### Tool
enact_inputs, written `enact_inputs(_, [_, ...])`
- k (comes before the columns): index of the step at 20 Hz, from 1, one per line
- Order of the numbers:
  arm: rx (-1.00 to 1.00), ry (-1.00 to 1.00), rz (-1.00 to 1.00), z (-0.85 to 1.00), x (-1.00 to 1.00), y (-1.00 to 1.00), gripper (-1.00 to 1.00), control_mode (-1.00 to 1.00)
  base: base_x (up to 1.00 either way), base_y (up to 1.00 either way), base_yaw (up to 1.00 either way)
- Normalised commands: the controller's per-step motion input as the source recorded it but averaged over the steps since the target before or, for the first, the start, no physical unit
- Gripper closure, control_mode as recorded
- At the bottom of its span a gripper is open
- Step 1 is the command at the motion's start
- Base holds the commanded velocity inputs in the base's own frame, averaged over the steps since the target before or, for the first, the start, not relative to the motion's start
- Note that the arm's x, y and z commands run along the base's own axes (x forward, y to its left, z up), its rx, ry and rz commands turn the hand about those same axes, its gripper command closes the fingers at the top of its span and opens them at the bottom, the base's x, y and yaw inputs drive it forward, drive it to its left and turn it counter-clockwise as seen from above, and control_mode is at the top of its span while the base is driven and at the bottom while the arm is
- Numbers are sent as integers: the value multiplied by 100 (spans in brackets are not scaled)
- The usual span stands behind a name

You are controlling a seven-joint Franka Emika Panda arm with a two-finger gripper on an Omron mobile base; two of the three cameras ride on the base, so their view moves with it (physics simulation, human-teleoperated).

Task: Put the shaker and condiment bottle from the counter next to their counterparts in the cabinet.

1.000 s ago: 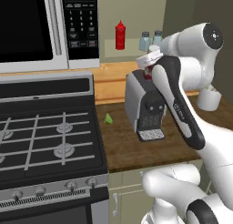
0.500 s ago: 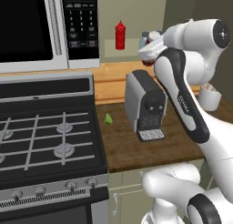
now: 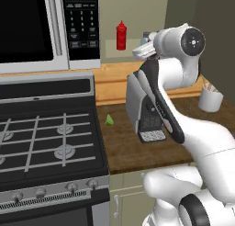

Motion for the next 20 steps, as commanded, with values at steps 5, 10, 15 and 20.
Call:
enact_inputs(5, [14, 0, -27, 4, 15, 1, 100, -100, 0, 0, 0])
enact_inputs(10, [22, 0, -15, 14, 21, 0, 100, -100, 0, 0, 0])
enact_inputs(15, [18, 0, -7, 11, 33, 0, 100, -100, 0, 0, 0])
enact_inputs(20, [16, 0, -4, 9, 41, 1, 100, -100, 0, 0, 0])
